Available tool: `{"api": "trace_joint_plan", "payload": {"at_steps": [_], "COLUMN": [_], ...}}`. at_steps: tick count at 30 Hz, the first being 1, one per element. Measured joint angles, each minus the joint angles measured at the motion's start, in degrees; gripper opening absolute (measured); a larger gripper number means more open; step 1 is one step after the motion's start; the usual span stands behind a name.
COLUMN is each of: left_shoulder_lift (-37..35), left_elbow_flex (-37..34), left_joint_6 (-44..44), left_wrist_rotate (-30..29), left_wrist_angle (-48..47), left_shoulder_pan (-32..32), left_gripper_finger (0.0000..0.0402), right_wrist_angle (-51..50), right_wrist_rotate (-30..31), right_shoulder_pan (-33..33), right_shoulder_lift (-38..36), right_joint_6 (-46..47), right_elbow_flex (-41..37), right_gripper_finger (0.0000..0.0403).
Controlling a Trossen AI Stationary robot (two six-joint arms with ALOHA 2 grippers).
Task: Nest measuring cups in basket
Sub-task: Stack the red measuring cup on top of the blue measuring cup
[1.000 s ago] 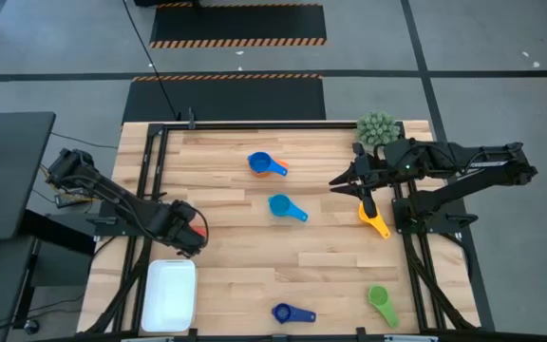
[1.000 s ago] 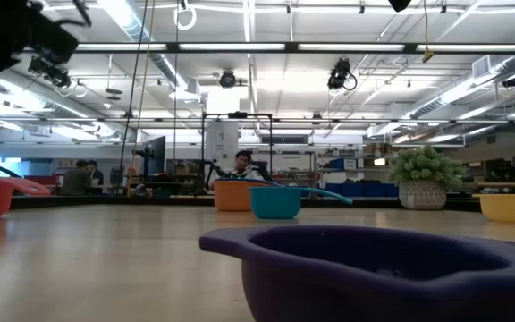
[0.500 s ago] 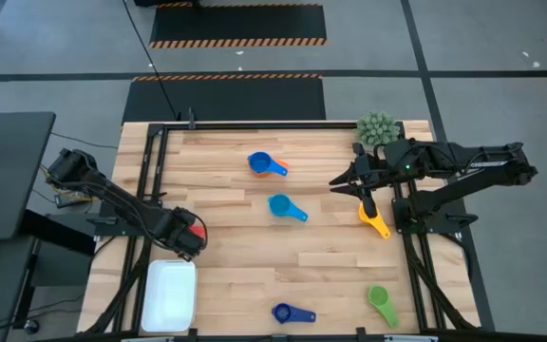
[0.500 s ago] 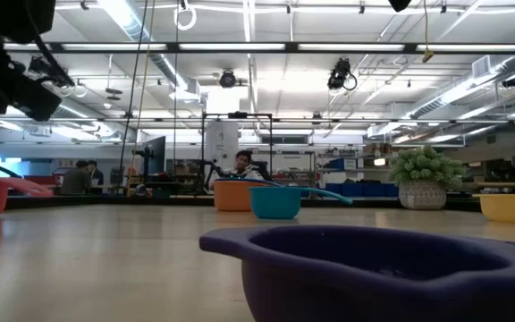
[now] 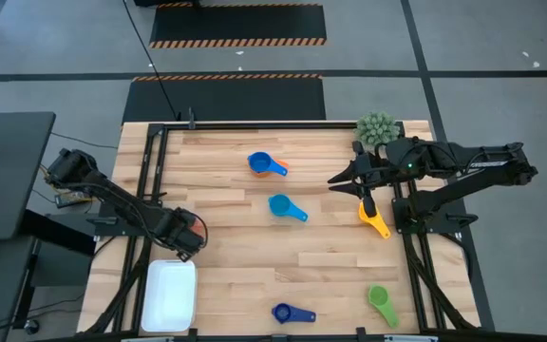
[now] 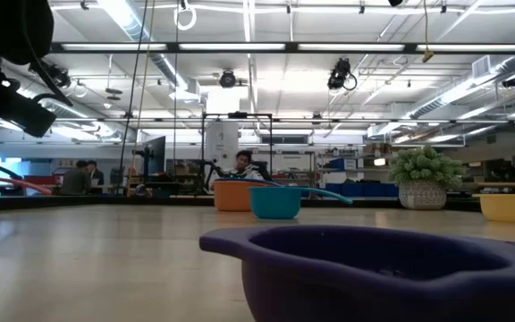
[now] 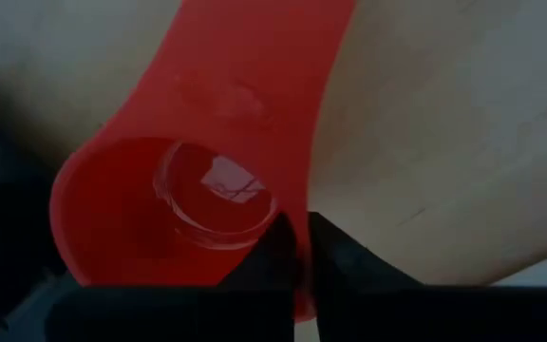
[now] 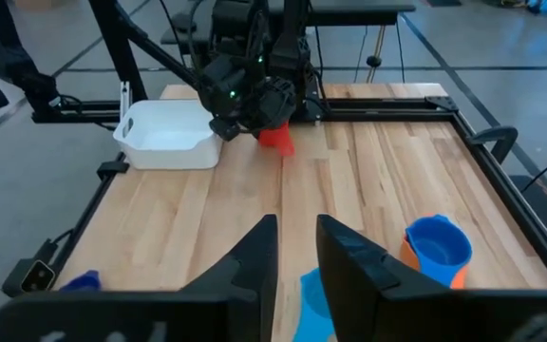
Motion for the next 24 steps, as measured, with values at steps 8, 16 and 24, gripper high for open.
{"api": "trace_joint_plan", "payload": {"at_steps": [8,16,24], "left_shoulder_lift": [0.16,0.63,9.24], "left_elbow_flex": [9.28,29.68,44.06], "left_joint_6": [2.05,13.39,43.6], "left_wrist_rotate": [-2.25,-7.18,-8.5], "left_wrist_angle": [-4.76,-15.28,-15.44], "left_shoulder_pan": [0.92,9.85,26.74], "left_gripper_finger": [0.0012,0.0011,0.0011], "right_wrist_angle": [0.0,-0.59,-1.06], "right_wrist_rotate": [0.09,3.57,6.47], "right_shoulder_pan": [0.0,0.0,0.0], "right_shoulder_lift": [0.0,-1.3,-3.73], "right_joint_6": [-0.46,-4.01,-5.5], "right_elbow_flex": [0.01,-0.01,0.01], "right_gripper_finger": [0.0077,0.0077,0.0077]}}
